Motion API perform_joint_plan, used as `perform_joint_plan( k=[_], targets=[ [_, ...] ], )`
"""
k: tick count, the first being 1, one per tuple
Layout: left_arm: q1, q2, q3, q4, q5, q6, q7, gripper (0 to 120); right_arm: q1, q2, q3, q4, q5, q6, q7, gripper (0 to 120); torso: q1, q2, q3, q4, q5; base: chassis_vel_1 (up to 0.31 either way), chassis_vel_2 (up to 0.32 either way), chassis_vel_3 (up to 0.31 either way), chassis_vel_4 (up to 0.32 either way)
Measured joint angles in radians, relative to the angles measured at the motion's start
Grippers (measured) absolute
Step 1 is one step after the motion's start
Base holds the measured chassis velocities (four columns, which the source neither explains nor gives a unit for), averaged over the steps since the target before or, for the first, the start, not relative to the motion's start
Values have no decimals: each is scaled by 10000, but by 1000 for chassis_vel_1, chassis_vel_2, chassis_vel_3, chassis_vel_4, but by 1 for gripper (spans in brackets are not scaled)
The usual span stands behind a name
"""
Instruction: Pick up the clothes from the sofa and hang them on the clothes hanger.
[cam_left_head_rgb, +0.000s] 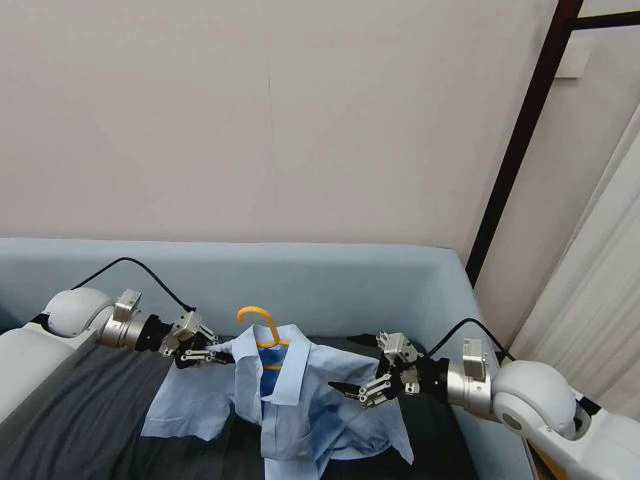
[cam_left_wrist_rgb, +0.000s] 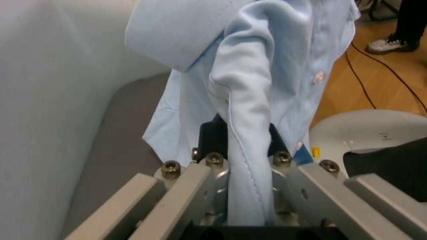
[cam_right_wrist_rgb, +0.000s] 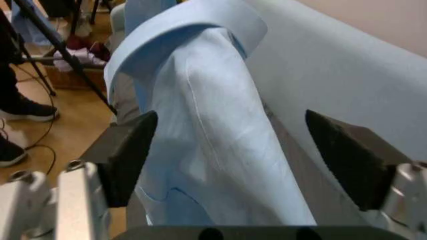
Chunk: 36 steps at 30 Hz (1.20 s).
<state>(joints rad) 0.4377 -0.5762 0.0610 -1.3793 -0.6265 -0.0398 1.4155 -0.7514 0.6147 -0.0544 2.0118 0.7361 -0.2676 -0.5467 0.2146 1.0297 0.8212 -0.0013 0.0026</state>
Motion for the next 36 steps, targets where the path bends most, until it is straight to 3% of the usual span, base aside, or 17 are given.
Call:
perform_joint_plan(
  k=[1,5,9,21,29,36],
  targets=[
    [0,0,0,0,0,0,0,2,0,0,0,0,0,0,0,84,0,0,0,0,0,0,0,0,0],
    [-1,-48,26,-197,32,-59,-15,2,512,-20,-432,-294,-168,-174,-335,63,0,-1,0,0,0,0,0,0,0],
    [40,-53,76,-377,52,-101,-50,2,628,76,-583,-444,-357,-204,-729,49,-1,0,0,0,0,0,0,0,0],
    [38,-43,99,-413,132,-248,-161,2,230,-109,-124,-418,-735,7,-1487,7,0,0,0,-2,0,0,0,0,0],
    [4,-60,143,-430,139,-287,-186,2,-26,-119,14,-374,-959,103,-1418,7,0,0,-1,-1,0,0,0,0,0],
    [-19,-35,140,51,-187,-844,-457,26,-267,-126,268,-474,-1084,361,-1549,7,0,-1,0,-1,0,0,0,0,0]
  ],
)
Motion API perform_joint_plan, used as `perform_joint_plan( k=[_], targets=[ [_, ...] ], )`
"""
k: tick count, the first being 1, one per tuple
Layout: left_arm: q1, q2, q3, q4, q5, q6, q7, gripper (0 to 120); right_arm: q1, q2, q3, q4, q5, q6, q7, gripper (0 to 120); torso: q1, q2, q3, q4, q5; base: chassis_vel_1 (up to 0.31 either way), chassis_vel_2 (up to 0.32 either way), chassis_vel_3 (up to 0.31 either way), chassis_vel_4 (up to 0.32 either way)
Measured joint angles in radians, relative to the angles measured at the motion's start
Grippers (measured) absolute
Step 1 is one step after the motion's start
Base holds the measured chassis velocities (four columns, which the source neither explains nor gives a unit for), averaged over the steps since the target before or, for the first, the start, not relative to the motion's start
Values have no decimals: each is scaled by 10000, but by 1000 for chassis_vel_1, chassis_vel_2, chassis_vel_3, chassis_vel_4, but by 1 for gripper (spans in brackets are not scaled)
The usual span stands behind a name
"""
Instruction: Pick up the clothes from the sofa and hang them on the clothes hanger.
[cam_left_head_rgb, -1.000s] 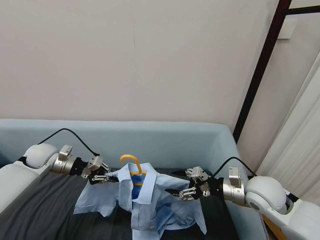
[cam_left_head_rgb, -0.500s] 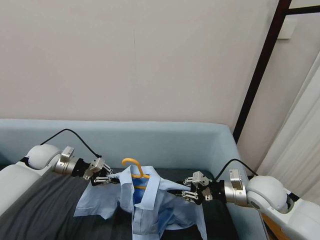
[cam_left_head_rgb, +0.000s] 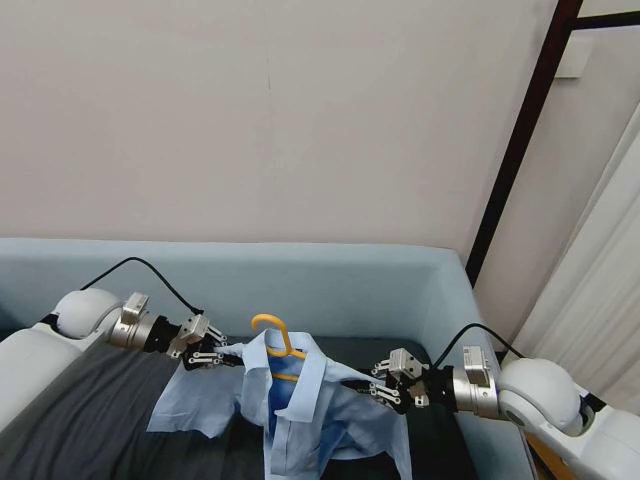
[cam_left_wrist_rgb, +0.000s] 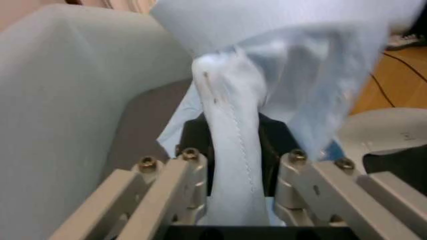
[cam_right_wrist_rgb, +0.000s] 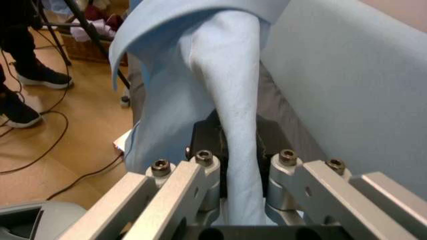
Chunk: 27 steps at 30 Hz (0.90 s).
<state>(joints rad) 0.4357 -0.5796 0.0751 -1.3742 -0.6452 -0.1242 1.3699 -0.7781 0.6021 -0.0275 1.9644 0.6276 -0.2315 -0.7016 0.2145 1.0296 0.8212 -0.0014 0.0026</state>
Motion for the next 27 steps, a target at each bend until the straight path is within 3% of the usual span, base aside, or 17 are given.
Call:
perform_joint_plan(
  k=[7,19,27],
  targets=[
    [-80,123,-237,614,-465,-482,-37,48,-165,-19,251,-12,69,129,7,7,0,0,0,0,0,0,0,0,0],
    [773,837,-1566,1530,-1111,-969,-37,96,-347,-28,665,23,1008,506,142,7,0,0,-1,1,1,0,0,0,0],
    [1094,966,-1848,2009,-1218,-1027,162,110,-147,-312,873,312,1633,512,250,7,0,0,0,1,-1,0,0,0,0]
  ],
)
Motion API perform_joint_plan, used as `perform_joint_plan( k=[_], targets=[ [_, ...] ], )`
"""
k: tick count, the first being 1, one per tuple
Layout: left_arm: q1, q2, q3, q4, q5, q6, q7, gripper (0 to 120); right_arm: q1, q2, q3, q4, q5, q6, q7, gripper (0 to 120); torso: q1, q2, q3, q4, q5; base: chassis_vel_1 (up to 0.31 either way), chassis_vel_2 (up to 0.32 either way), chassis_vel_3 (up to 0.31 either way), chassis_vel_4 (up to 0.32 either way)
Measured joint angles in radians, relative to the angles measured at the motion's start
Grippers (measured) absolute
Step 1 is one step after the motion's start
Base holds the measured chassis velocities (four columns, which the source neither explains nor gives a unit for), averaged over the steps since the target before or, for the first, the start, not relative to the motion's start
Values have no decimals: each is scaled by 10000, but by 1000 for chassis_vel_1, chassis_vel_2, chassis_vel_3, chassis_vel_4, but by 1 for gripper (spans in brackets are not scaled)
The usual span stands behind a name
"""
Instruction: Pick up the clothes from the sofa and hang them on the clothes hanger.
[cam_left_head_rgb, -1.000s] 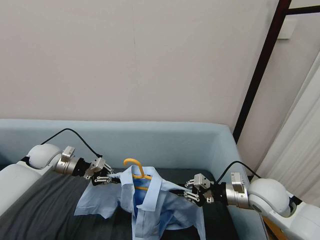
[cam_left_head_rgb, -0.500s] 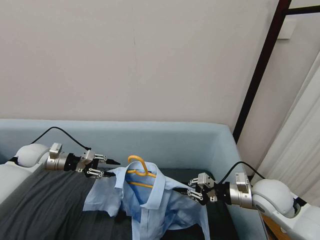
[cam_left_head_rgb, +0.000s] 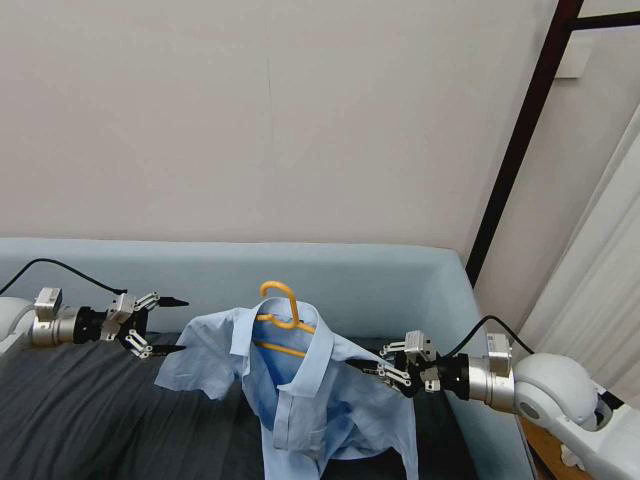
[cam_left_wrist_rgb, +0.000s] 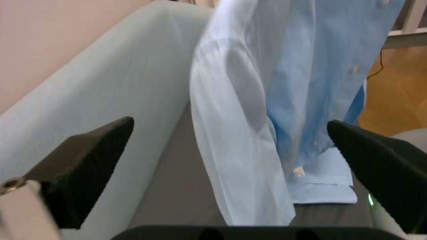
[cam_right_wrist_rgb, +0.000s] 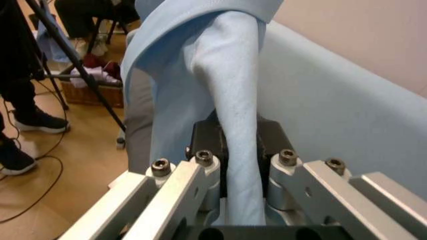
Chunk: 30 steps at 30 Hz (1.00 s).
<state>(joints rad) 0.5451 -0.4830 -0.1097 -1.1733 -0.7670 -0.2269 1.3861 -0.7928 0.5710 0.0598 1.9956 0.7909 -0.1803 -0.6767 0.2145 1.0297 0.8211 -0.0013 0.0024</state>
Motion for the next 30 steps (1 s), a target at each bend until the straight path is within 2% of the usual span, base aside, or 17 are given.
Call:
perform_joint_plan(
  k=[6,14,22,25,28,30],
  targets=[
    [335,-90,-50,-108,-35,23,38,115,210,-446,41,237,518,-13,77,7,0,0,0,-3,0,0,0,0,0],
    [288,-137,9,-158,8,371,415,111,207,-690,118,418,680,-15,77,7,1,0,0,-3,2,0,0,0,0],
    [92,-86,51,-50,171,440,670,94,218,-894,185,448,999,25,-23,7,0,0,0,-1,2,0,0,0,0],
    [-55,-72,96,104,215,443,730,78,240,-973,186,481,1195,42,-51,7,0,0,-1,-1,2,0,0,0,0],
    [-108,-73,132,187,235,445,782,71,250,-981,186,488,1265,42,-52,7,0,0,0,-1,2,0,0,0,0],
    [-155,-103,160,302,251,445,831,59,271,-991,185,494,1333,42,-54,7,0,0,0,-1,2,0,0,0,0]
  ],
)
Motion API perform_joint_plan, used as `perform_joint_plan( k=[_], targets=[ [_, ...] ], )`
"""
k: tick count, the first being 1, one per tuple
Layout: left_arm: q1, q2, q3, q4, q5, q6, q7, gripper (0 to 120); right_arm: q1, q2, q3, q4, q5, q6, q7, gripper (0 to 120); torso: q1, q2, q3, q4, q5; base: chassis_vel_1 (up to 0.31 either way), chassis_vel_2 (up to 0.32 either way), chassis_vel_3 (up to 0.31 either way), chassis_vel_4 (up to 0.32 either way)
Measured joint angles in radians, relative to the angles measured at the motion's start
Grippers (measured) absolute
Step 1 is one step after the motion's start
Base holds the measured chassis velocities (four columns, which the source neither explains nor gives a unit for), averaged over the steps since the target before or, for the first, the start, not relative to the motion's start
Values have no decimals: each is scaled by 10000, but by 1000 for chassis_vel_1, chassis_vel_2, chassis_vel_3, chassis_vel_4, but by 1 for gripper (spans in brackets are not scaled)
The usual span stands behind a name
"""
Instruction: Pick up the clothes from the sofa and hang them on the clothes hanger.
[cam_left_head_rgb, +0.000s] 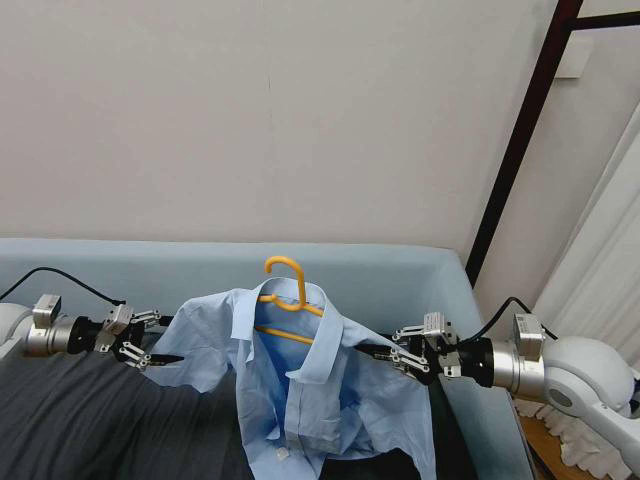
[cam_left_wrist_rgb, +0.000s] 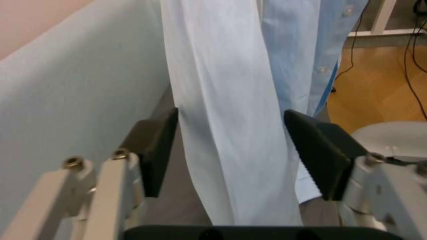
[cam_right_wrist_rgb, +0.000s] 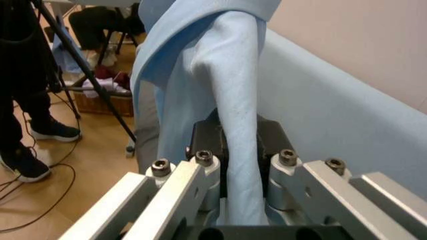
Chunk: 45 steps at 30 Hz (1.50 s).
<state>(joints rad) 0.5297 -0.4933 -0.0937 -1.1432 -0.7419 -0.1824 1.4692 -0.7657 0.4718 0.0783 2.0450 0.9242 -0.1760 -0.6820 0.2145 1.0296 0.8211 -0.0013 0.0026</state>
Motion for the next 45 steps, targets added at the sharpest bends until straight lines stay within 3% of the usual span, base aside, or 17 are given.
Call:
perform_joint_plan(
  k=[4,6,12,16,18,29,38,41,42,45],
  targets=[
    [-41,-32,13,85,5,0,11,51,1,-25,-4,0,15,0,-18,7,0,0,0,0,0,0,0,0,0],
    [-129,-54,42,162,6,0,34,38,-2,-49,-4,-13,17,10,-65,7,0,0,0,0,0,0,0,0,0],
    [-356,-72,117,321,1,3,95,21,36,-83,-5,-36,137,32,-140,7,0,0,0,-2,0,0,0,0,0],
    [-625,-67,203,644,-12,3,267,1,198,-152,-25,-72,694,50,-261,7,0,0,0,-1,0,0,0,0,0],
    [-669,-67,214,703,-13,3,299,0,235,-162,-36,-81,785,50,-278,7,0,-1,0,-1,-1,0,0,0,0],
    [-1130,-198,389,1319,-39,-171,440,0,624,-202,-192,-354,1223,41,-527,7,0,-1,0,-1,0,0,0,0,0],
    [-1400,-287,449,1865,-457,-528,-12,30,731,-221,-272,-335,1477,117,-248,7,0,0,0,0,-1,0,0,0,0],
    [-1806,-333,429,2478,-282,-679,-441,45,763,-505,-213,-69,1563,-106,822,7,0,0,1,-1,4,0,0,0,0],
    [-1806,-333,429,2478,-282,-679,-441,45,763,-505,-213,-69,1563,-106,822,7,0,0,1,-1,4,0,0,0,0],
    [-1790,-297,219,2889,304,-813,-1799,58,934,-1184,-35,303,1866,-552,2403,7,0,0,0,-3,1,0,0,0,0]
  ],
)
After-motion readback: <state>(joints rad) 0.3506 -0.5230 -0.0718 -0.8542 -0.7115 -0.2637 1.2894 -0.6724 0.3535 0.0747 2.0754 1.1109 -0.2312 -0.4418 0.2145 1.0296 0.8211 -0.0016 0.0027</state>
